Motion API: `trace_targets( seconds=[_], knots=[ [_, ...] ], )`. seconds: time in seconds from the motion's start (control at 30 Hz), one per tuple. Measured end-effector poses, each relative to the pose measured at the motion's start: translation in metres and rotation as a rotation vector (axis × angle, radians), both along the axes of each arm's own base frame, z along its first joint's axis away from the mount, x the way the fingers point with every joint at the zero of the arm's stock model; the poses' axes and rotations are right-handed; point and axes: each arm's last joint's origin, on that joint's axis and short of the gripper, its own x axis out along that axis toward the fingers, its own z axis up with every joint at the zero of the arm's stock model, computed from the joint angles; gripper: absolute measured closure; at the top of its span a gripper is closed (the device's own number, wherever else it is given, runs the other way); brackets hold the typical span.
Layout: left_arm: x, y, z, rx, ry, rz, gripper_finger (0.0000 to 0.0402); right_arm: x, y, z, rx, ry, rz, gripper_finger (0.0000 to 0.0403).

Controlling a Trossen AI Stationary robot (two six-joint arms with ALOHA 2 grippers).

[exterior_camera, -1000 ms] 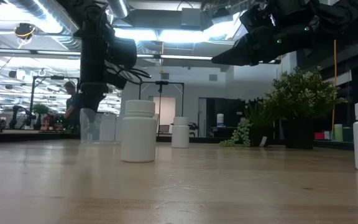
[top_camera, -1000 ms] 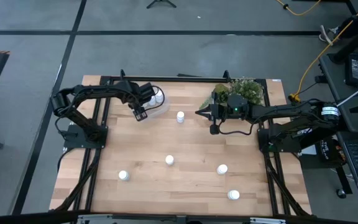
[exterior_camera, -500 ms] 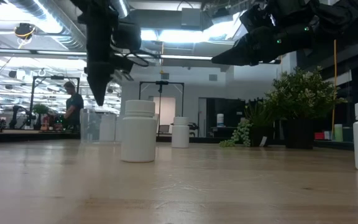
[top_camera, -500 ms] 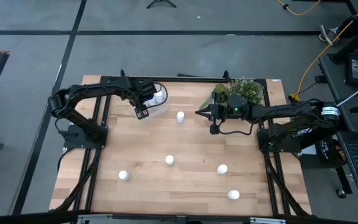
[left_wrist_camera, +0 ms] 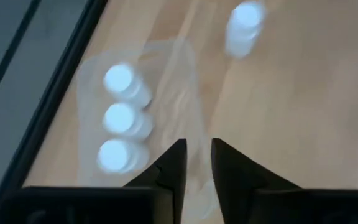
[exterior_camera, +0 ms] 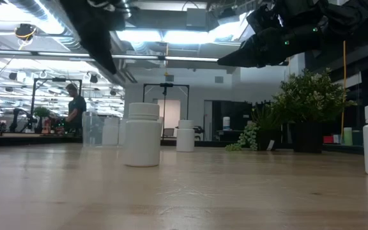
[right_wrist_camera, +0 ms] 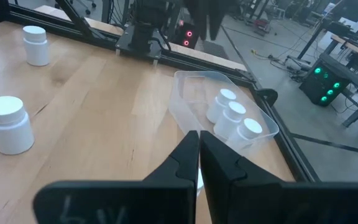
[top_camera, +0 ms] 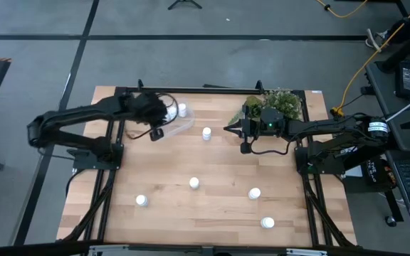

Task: Pick and place pill bottles into a basket
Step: Put the white medicine bottle into the transparent bin

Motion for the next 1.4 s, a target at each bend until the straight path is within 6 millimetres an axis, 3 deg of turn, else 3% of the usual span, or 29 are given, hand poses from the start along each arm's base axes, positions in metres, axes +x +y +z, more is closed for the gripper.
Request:
trace_targets(
  seconds=[0.43,0.7,0.87,1.07,1.4],
  knots=[
    [-0.051,-0.032,-0.051,0.089,-0.384,-0.113,0.038,0.0,0.0,0.0,0.001,0.0,-0.001,0.0384],
    [-0.061,-0.041,-0.075,0.119,-0.498,-0.274,0.0382,-0.002,0.0,-0.009,0.022,0.089,-0.002,0.0384],
    [-0.06,-0.04,-0.076,0.14,-0.525,-0.28,0.0382,-0.003,0.0,-0.01,0.022,0.104,-0.009,0.0384],
    [-0.059,-0.04,-0.071,0.185,-0.562,-0.281,0.0384,-0.004,-0.006,-0.009,-0.034,0.112,-0.218,0.0384],
    [-0.058,-0.039,-0.077,0.238,-0.565,-0.316,0.0389,-0.003,-0.001,-0.026,0.188,0.206,-0.12,0.0384]
  ],
)
